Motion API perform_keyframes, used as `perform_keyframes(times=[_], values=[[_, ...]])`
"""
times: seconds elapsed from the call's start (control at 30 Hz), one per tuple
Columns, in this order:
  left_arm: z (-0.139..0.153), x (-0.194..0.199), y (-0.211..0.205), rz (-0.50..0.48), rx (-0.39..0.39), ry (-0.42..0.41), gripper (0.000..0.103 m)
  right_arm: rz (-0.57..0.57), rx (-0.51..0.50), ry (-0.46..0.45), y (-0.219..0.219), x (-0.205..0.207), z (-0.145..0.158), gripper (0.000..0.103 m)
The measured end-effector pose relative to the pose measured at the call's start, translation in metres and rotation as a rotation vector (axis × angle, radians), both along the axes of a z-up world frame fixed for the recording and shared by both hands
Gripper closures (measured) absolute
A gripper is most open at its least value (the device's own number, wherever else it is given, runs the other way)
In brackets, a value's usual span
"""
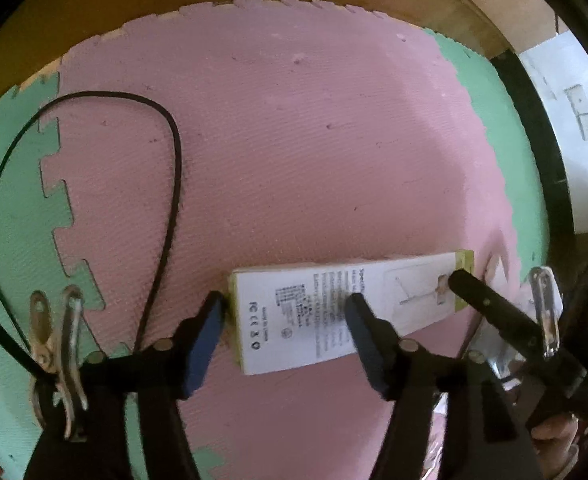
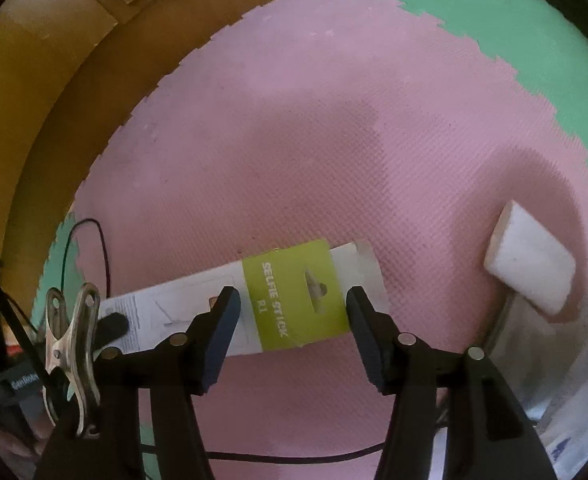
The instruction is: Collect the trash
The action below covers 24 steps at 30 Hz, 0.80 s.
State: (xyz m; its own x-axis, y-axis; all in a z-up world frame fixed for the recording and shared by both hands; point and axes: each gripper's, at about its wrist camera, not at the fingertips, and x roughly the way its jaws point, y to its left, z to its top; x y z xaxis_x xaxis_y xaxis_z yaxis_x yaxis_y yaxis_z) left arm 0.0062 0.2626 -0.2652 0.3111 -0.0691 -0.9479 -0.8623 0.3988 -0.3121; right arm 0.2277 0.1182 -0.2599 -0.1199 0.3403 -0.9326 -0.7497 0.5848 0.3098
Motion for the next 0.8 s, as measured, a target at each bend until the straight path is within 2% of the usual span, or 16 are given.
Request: perform_keyframes(times=[0.17,0.37,0.57,0.7,0.8], values=[[-0.004,0.005,-0.003,0.010,-0.001,-0.008,0.027,-0.021,0.005,0.055,0.000,0.004,-0.004,0.044],[-0.003,0.004,-0.003,-0.019,0.017,-0.017,0.027,-0.032,-0.001,0.106,-0.003,0.000,-0.009,0.038],[-0.003,0.003,-0.002,-0.022,0.004,-0.023,0.028,-0.003,-0.013,0.125,-0.003,-0.010,-0.009,0.036],[-0.001,-0.004,-0.003,-0.014,-0.028,-0.036,0.029,0.024,-0.014,0.091,-0.004,-0.020,-0.002,0.036],[0.008,-0.008,-0.007,-0.027,-0.008,-0.047,0.029,0.027,-0.003,0.090,-0.009,-0.026,0.005,0.037]])
